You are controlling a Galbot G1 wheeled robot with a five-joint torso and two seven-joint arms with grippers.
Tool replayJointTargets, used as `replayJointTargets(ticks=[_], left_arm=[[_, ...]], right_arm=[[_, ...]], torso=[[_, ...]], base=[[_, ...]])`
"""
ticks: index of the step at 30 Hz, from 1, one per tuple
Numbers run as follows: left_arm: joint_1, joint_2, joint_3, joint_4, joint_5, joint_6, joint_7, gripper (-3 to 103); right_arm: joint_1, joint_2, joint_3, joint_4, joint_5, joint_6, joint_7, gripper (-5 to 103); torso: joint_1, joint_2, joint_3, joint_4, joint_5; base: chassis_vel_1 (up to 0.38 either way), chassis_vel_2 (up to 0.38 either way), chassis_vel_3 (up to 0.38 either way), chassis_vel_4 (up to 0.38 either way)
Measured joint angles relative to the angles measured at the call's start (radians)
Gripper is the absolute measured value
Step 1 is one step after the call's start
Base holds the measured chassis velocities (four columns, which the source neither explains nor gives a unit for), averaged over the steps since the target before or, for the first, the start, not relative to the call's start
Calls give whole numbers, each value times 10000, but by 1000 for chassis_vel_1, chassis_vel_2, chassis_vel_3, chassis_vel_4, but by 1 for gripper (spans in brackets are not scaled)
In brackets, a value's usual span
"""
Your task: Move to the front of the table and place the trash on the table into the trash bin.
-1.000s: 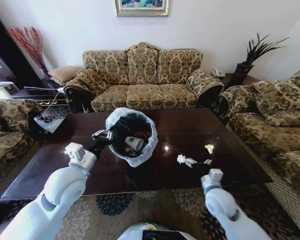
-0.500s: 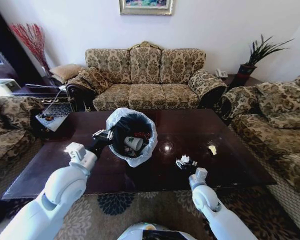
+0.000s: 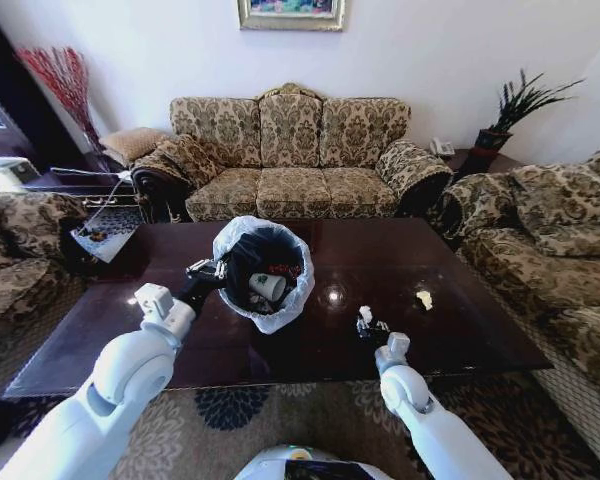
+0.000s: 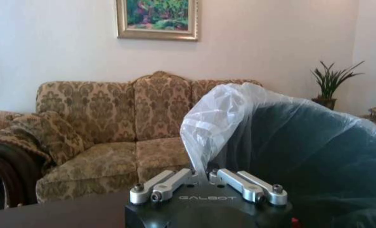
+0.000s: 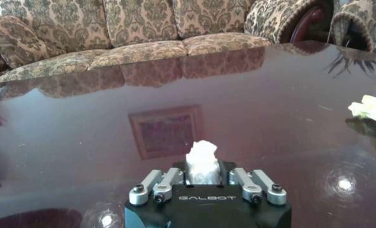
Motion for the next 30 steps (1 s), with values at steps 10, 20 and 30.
replayJointTargets(ticks=[10, 20, 30], left_arm=[[-76, -25, 29, 94, 0, 0, 8, 3], [-52, 10, 296, 306, 203, 38, 132, 3], [-382, 52, 788, 678, 288, 238, 350, 3]], right_arm=[[334, -136, -76, 138, 156, 41, 401, 8], [3196, -3412, -459, 2974, 1881, 1042, -1620, 1], [7178, -4637, -3271, 5665, 5656, -212, -3259, 1]], torso=[[0, 0, 1, -4, 4], [0, 0, 0, -1, -3], [-1, 1, -1, 4, 0]], base=[[0, 0, 0, 0], [0, 0, 0, 0], [0, 0, 0, 0]])
